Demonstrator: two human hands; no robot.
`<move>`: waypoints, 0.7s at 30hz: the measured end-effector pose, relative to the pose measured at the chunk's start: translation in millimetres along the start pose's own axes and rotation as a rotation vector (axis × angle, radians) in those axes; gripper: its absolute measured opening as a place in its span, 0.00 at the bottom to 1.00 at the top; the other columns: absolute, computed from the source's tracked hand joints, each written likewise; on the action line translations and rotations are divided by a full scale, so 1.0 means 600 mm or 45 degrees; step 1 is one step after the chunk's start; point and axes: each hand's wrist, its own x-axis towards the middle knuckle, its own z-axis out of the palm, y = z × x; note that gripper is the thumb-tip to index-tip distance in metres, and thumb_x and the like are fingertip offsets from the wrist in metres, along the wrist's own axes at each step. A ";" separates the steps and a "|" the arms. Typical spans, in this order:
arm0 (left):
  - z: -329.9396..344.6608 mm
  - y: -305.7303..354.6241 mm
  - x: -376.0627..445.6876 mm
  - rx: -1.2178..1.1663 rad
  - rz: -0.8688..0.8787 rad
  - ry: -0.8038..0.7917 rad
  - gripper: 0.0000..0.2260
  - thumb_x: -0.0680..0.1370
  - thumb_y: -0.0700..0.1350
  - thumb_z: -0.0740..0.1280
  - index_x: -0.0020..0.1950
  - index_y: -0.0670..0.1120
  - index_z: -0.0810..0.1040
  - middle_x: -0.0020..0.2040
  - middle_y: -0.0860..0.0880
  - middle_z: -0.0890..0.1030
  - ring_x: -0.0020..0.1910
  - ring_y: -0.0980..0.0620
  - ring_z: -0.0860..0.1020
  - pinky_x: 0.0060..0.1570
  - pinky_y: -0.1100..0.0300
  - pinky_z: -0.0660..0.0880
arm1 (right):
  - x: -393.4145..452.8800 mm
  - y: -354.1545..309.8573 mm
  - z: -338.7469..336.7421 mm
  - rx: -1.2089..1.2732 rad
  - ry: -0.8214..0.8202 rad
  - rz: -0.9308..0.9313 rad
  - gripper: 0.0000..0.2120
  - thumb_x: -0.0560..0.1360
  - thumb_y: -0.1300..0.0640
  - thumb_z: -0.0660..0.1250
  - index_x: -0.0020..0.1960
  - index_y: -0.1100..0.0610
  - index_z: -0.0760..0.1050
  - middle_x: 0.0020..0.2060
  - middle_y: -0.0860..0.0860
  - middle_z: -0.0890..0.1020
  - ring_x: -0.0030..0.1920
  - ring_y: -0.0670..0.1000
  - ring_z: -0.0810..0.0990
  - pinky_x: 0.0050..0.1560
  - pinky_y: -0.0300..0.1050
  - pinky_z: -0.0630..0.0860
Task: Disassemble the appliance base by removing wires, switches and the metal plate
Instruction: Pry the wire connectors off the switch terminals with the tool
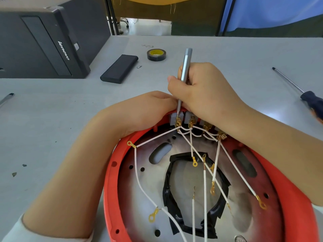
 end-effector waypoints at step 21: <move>-0.002 -0.002 0.001 0.036 0.015 0.019 0.18 0.82 0.46 0.55 0.39 0.54 0.81 0.42 0.56 0.83 0.44 0.57 0.79 0.45 0.67 0.73 | -0.023 0.001 0.001 0.074 0.074 -0.219 0.18 0.80 0.53 0.59 0.34 0.58 0.66 0.23 0.51 0.70 0.27 0.51 0.73 0.32 0.48 0.70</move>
